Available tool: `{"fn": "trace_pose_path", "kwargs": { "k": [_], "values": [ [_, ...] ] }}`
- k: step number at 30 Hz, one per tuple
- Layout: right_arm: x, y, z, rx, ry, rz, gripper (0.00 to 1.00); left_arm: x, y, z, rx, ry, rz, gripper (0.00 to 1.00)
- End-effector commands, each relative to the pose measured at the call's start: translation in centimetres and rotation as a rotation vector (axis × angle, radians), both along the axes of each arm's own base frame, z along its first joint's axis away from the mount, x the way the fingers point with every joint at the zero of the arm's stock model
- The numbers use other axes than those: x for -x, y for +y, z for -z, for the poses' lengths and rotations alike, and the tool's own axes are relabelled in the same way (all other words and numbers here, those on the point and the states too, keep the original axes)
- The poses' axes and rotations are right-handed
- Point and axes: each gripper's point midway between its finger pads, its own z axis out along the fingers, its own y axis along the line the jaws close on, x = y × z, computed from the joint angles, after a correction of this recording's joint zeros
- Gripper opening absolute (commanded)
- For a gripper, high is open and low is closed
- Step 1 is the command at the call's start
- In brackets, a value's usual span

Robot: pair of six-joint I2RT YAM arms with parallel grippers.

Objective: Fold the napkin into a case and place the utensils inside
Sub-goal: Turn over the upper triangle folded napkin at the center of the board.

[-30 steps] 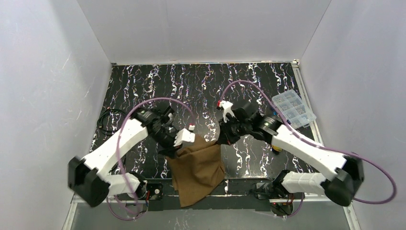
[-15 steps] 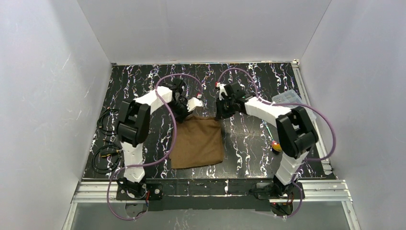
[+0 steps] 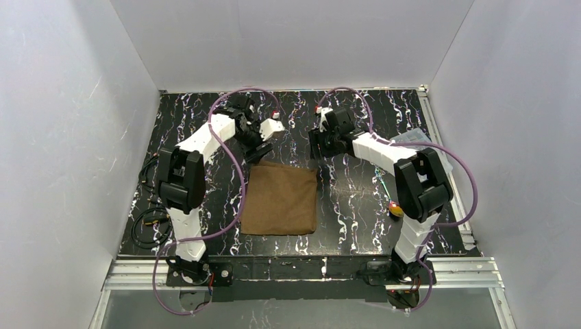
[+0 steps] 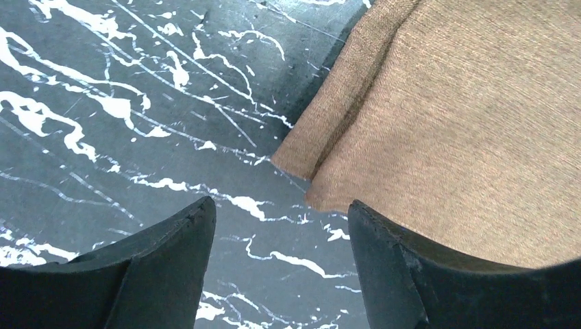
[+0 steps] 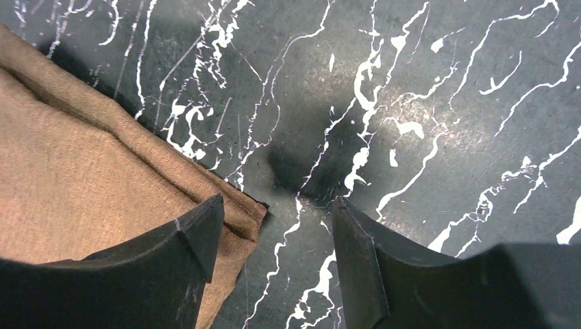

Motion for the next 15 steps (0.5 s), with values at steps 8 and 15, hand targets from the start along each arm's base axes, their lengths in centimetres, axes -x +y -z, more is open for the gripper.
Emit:
{"fn": "trace_pose_path", "kwargs": {
  "k": [8,15],
  "values": [
    [2.0,2.5,-4.8,-0.216,-0.038,-0.065,0.6,3.8,0.1,0.0,0.048,0.129,0.066,0.54],
    [4.1,1.7,-2.0,-0.215,0.046,-0.033,0.51,1.7,0.3,1.9,0.031,0.107,0.019,0.43]
  ]
}}
